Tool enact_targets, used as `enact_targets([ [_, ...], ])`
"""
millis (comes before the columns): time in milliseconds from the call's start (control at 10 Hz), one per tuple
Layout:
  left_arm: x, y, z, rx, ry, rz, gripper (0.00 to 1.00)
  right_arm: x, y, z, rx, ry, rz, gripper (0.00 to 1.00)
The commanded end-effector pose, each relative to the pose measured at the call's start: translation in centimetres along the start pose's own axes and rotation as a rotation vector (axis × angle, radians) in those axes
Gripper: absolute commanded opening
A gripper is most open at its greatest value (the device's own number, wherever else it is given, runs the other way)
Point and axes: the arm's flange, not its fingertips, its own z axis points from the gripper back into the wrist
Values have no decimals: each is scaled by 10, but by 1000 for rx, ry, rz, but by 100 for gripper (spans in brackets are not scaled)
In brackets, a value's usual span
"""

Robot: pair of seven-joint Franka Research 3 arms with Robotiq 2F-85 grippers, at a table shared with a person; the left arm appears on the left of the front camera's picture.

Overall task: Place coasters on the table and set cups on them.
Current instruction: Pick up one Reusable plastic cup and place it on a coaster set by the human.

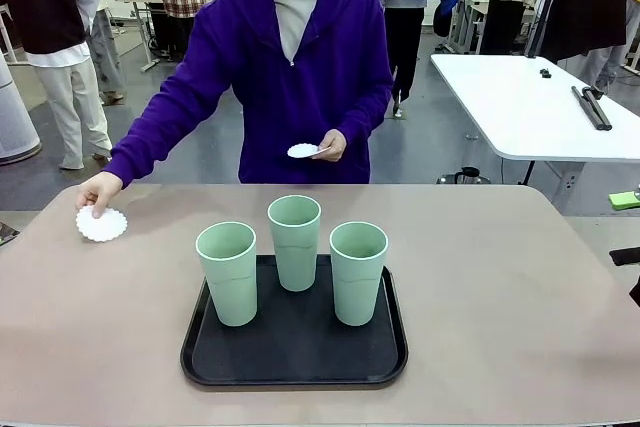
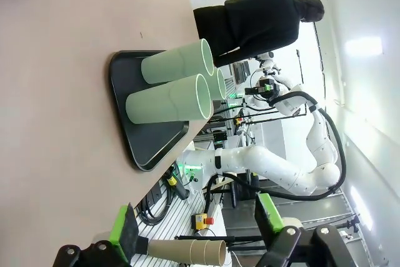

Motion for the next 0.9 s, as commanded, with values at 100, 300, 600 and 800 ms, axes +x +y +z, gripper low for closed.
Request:
enact_targets([
  [100,-1,0,2,-7,-2,-6,100,2,1,0,13,-5,-4,100],
  [300,-1,0,2,-7,-2,-6,100,2,1,0,13,-5,-4,100],
  [600,-1,0,2,-7,-2,-6,100,2,1,0,13,-5,-4,100],
  [800,-1,0,2,-7,-2,-6,100,2,1,0,13,-5,-4,100],
])
